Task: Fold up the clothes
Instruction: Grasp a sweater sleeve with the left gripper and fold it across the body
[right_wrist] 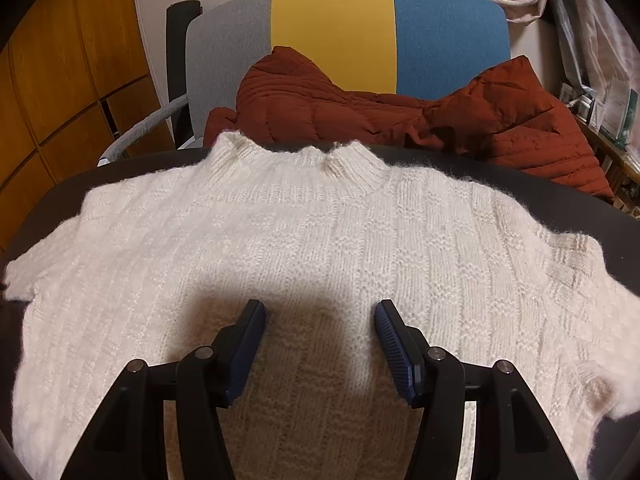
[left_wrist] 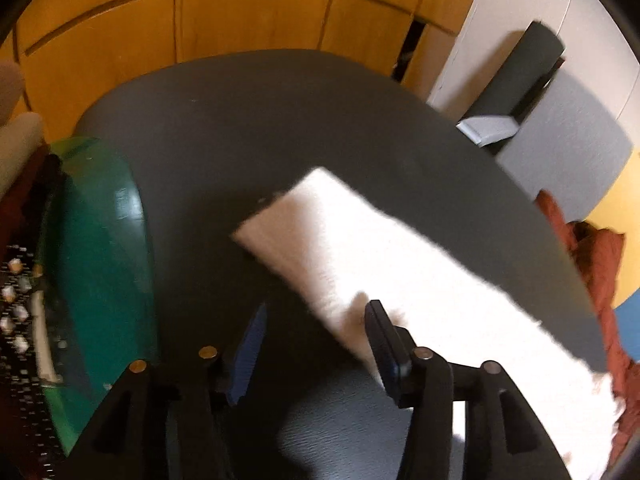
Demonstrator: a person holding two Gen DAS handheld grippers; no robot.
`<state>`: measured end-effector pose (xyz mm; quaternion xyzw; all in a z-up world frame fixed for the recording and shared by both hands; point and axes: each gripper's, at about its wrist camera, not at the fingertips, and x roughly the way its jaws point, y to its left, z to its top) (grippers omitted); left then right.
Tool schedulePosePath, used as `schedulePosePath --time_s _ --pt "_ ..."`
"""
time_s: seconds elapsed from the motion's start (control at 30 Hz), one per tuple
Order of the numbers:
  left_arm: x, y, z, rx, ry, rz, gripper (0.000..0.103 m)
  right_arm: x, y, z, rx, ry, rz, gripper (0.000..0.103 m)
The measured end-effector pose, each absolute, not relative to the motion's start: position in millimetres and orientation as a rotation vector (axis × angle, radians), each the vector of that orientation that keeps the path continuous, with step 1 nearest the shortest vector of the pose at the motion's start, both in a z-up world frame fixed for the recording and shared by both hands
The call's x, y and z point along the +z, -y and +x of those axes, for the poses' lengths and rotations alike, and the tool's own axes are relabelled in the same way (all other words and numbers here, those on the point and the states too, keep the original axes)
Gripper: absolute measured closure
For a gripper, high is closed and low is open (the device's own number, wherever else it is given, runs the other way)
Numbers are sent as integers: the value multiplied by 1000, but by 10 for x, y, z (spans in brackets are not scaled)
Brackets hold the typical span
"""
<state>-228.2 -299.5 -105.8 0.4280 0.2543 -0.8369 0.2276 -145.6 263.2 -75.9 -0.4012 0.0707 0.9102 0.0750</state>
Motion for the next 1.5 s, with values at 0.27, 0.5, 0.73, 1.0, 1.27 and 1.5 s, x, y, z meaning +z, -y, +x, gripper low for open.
schedulePosePath --time_s 0.27,0.5,0.73,1.0,1.27,1.5 --pt "-1120 2811 -2504 -2290 -525 1188 45 -761 -2634 -1456 2729 -209 -1202 43" --pt "-1023 2497 -2691 -2386 -369 1172 93 -765 -2647 -1444 2732 -219 -1199 43" --pt "-577 2278 -2729 -2482 -433 994 94 -762 -2649 -1437 2736 -231 -1196 43" --pt "120 1228 -2745 -2806 -336 796 94 -757 -2654 -1437 2736 -236 -1195 43" --pt "286 -155 -2988 -3119 -225 821 94 -761 -2656 -1432 2739 -247 -1191 42" --pt "-98 -1096 -2669 -3189 -198 1073 94 -770 -2668 -1426 2746 -263 -1187 42"
